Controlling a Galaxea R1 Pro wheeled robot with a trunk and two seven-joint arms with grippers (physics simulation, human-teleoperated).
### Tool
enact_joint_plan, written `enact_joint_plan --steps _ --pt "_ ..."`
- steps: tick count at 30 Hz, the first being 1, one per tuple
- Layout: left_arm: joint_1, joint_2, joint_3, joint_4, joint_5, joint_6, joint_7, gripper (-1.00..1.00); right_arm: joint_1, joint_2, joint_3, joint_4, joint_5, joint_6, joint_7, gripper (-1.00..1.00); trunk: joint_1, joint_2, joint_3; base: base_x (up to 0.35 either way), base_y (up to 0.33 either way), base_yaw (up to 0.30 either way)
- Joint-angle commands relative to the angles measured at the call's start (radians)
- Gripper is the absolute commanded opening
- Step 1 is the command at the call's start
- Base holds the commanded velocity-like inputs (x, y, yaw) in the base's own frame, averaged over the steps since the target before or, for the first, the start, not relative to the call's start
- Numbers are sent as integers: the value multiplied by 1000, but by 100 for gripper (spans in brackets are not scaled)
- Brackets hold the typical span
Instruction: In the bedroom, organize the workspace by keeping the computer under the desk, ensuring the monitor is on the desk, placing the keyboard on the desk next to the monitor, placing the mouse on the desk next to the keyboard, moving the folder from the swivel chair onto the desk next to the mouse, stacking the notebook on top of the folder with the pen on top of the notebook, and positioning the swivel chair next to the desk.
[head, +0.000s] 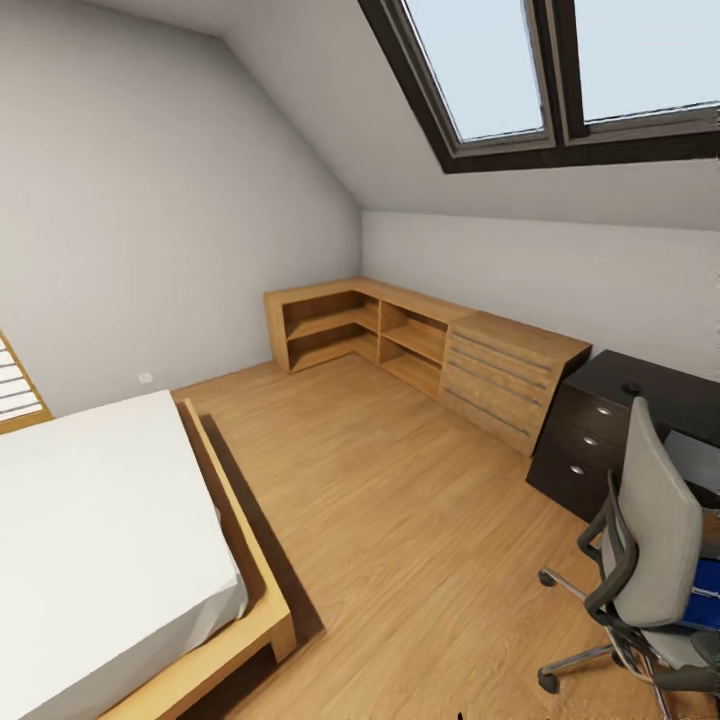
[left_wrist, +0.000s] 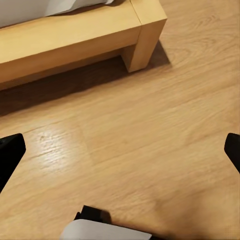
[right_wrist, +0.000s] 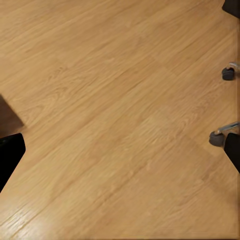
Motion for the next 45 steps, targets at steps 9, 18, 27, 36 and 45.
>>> enact_joint_plan --steps 9,18,27,36,45 --pt "0 1 0 0 3 -2 0 100 -1 0 1 1 -3 -2 -2 100 0 -1 -14 0 0 -125" --pt "0 1 -1 0 4 -2 0 100 -1 0 1 1 -1 3 -1 100 0 -1 -27 0 39 -125" --pt "0 1 -2 0 4 -2 0 100 -1 0 1 1 -3 1 -1 100 0 -1 -38 0 241 -148" --pt "0 1 -2 0 4 -2 0 100 -1 -2 1 1 -3 -3 -1 100 0 -1 -40 0 30 -275" --pt "0 1 -2 0 4 -2 0 100 -1 0 0 2 -4 -3 -1 100 0 -1 -40 0 1 -299"
